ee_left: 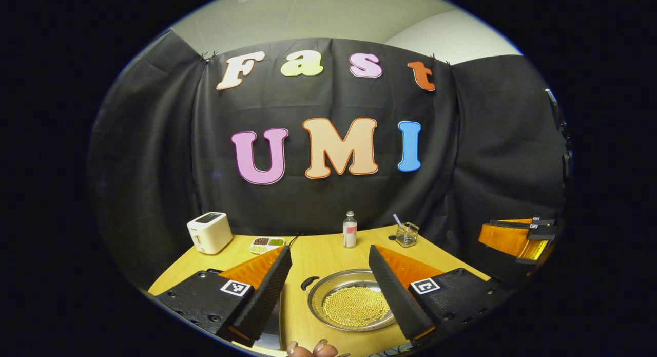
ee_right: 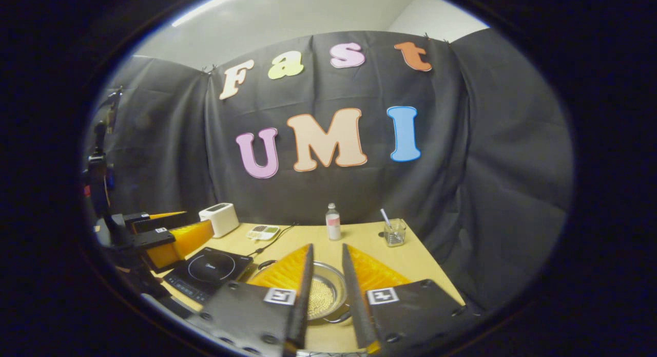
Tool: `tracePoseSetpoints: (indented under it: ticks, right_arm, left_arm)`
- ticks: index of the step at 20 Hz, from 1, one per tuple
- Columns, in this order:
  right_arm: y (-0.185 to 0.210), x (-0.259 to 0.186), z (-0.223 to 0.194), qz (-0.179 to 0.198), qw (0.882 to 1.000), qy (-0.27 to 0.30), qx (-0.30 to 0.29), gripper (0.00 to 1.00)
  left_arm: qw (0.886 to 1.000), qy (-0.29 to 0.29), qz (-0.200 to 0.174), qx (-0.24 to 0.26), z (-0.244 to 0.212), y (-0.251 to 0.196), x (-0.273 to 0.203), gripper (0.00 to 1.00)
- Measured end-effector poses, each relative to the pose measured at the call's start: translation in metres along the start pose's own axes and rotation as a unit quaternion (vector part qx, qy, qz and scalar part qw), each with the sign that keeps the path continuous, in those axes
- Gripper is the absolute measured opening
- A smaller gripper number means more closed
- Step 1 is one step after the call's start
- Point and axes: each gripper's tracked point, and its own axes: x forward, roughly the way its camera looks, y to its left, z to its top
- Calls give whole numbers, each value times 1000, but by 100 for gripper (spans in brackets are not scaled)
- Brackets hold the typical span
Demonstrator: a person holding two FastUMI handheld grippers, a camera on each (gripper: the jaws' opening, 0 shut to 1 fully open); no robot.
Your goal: First push the handle of the pot to place it horizontally, then grasp the pot with both hands and set it on the induction cooktop.
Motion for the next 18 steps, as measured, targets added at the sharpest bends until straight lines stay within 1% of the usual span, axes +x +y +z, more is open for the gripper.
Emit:
tracePoseSetpoints:
  ticks: [1, 3, 6, 7, 8, 16, 17, 18]
  right_arm:
    - [2, 2, -2, 0, 1000, 3, -2, 33]
    - [4, 0, -7, 4, 1000, 10, -6, 29]
    - [7, 1, -12, 6, 1000, 19, -16, 29]
    - [9, 1, -13, 7, 1000, 21, -16, 29]
    - [10, 0, -15, 8, 1000, 23, -16, 29]
    - [17, 4, -26, 10, 999, 42, -16, 29]
    - [15, -3, -23, 3, 999, 41, -21, 29]
    - [10, -15, -12, -16, 999, 30, -25, 15]
  left_arm:
    - [1000, 3, 1, -1, -2, 0, -1, 98]
    - [1000, 5, 2, -1, -3, 2, -1, 97]
    - [1000, 3, -2, -2, -3, 2, 1, 97]
    - [1000, 5, -3, -2, -4, 2, 2, 100]
    - [1000, 6, -4, -1, -5, 3, 2, 98]
    - [1000, 13, -5, -2, -11, 9, 4, 97]
    - [1000, 14, -5, -3, -12, 10, 5, 97]
    - [1000, 15, -5, -3, -11, 11, 5, 97]
